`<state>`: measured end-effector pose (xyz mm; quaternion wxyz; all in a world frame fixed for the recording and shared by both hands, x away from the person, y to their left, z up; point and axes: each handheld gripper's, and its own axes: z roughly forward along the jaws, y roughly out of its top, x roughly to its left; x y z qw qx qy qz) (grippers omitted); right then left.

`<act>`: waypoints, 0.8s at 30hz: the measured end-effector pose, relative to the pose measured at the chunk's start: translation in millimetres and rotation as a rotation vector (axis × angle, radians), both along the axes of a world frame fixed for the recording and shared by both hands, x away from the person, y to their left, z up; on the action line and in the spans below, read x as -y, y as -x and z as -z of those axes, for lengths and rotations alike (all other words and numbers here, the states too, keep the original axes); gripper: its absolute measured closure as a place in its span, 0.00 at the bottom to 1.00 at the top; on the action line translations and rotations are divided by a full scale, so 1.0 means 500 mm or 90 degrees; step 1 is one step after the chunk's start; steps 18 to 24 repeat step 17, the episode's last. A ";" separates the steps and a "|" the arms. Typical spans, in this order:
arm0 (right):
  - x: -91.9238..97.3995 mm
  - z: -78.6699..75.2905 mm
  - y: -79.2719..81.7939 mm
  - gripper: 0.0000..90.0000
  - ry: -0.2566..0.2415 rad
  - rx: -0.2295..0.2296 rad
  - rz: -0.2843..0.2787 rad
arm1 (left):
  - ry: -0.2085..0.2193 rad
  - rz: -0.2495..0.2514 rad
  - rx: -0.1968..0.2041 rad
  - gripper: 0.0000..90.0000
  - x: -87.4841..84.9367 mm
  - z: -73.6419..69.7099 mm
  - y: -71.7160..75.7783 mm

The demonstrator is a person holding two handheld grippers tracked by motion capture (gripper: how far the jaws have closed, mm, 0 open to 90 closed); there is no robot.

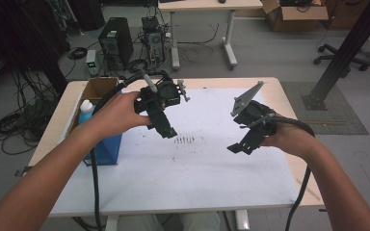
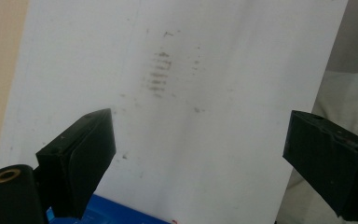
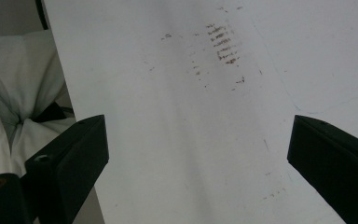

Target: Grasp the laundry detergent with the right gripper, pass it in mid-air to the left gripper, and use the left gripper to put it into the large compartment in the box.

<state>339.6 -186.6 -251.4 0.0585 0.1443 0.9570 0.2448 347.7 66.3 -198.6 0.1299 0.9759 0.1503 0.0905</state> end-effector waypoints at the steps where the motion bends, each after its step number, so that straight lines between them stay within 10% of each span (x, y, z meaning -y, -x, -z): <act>1: -0.001 0.001 0.000 0.05 0.000 0.000 -0.002 | -0.001 0.000 0.000 0.10 -0.001 -0.001 0.000; 24: 0.003 -0.005 0.004 0.05 -0.002 0.004 0.001 | 0.000 -0.011 0.001 0.10 -0.002 -0.001 -0.003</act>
